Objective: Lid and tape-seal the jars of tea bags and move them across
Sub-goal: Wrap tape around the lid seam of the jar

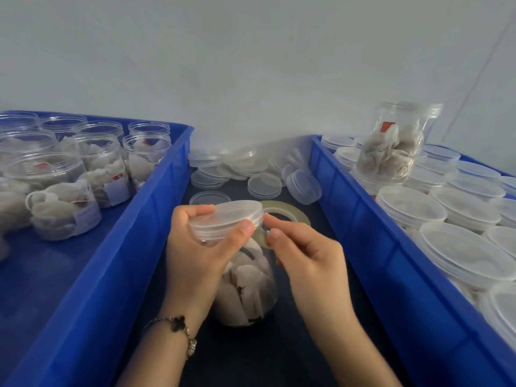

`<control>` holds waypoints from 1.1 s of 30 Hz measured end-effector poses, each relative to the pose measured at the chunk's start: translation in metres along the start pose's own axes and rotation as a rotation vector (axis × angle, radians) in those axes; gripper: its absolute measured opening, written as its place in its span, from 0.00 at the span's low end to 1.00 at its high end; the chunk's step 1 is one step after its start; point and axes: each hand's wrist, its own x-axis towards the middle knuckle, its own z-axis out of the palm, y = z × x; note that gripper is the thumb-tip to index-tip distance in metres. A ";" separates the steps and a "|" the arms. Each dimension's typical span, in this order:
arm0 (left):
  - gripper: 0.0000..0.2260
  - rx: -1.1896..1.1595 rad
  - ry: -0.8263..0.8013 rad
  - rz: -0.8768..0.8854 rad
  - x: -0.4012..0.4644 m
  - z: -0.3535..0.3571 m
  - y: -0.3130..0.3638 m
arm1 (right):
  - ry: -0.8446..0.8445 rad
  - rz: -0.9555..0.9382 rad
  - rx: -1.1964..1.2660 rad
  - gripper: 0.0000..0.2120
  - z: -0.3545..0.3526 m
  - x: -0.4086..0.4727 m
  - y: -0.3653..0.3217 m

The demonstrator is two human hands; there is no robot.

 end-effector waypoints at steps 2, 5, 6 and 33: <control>0.27 0.026 0.023 0.007 0.000 0.000 0.000 | 0.011 -0.099 -0.157 0.10 0.004 -0.003 0.004; 0.28 0.085 0.021 0.013 -0.001 0.000 -0.002 | 0.103 -0.238 -0.359 0.12 0.006 -0.004 0.010; 0.27 0.098 0.018 0.019 -0.002 0.000 -0.003 | 0.146 -0.261 -0.369 0.11 0.006 -0.003 0.012; 0.26 0.092 -0.021 0.038 -0.006 0.003 0.004 | 0.218 0.079 0.008 0.04 -0.001 0.009 0.022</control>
